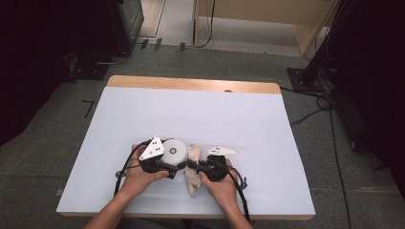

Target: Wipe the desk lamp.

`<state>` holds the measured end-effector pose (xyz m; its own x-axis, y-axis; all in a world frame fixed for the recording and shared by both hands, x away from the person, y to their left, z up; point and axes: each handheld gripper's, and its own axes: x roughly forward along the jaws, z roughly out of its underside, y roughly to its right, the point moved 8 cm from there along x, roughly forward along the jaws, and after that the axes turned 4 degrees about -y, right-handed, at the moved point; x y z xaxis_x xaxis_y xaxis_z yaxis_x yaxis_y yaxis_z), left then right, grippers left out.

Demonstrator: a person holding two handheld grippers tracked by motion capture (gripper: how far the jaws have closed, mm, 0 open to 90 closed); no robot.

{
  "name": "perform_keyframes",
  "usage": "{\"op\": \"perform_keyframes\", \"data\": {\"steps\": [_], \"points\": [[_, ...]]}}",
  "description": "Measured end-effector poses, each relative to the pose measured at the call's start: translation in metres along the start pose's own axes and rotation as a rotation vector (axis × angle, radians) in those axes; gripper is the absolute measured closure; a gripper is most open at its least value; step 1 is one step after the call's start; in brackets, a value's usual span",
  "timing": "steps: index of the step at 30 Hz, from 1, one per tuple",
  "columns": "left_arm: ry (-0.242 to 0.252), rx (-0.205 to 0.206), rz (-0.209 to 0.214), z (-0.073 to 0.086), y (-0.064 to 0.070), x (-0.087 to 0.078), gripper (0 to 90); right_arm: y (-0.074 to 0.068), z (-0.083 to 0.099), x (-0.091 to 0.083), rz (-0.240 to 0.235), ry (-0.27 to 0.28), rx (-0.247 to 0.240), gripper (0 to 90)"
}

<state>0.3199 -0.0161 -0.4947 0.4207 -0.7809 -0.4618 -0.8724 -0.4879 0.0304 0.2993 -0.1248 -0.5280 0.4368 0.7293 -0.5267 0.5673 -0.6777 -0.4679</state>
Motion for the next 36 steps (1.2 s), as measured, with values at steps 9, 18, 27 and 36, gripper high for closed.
{"op": "perform_keyframes", "data": {"steps": [9, 18, 27, 36], "points": [[0.002, 0.002, 0.001, 0.0, 0.0, 0.0, 8.0, -0.034, -0.036, -0.039, -0.058, 0.204, -0.113, 83.4], [0.0, 0.005, -0.002, 0.001, 0.0, 0.0, 8.1, -0.036, -0.036, -0.041, -0.114, 0.222, -0.118, 83.2], [-0.007, 0.023, -0.017, 0.002, 0.0, 0.001, 8.5, -0.009, -0.019, -0.02, -0.101, 0.118, -0.025, 83.0], [-0.008, 0.024, -0.016, 0.002, 0.0, 0.001, 8.5, 0.007, 0.003, 0.002, -0.029, -0.003, 0.023, 82.9]]}}
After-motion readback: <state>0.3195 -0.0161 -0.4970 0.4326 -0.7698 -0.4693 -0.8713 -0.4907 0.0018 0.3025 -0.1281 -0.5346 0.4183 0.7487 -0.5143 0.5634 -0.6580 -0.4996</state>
